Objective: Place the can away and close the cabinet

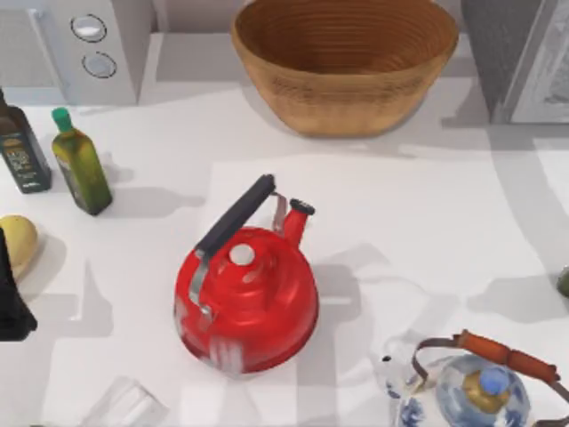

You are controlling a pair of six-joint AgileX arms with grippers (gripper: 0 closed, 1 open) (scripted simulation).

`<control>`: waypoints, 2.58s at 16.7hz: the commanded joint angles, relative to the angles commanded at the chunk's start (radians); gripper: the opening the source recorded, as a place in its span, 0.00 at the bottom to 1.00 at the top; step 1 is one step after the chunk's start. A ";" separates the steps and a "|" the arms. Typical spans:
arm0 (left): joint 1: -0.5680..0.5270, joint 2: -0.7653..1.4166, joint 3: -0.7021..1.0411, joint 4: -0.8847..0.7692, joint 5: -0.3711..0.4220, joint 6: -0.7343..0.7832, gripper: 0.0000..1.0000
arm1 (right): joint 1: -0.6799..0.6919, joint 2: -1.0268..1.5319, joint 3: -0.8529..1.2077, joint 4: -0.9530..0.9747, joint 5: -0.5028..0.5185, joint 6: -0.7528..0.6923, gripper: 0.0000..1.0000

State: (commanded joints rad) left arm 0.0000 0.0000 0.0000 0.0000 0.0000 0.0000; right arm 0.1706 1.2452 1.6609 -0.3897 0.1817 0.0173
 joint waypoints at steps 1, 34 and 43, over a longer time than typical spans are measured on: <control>0.000 0.000 0.000 0.000 0.000 0.000 1.00 | 0.006 0.034 0.037 -0.013 0.005 0.001 0.00; 0.000 0.000 0.000 0.000 0.000 0.000 1.00 | -0.073 0.844 1.104 -0.291 -0.059 0.001 0.15; 0.000 0.000 0.000 0.000 0.000 0.000 1.00 | -0.073 0.844 1.104 -0.291 -0.059 0.001 0.83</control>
State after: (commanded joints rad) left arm 0.0000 0.0000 0.0000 0.0000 0.0000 0.0000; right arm 0.0976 2.0894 2.7648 -0.6806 0.1226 0.0187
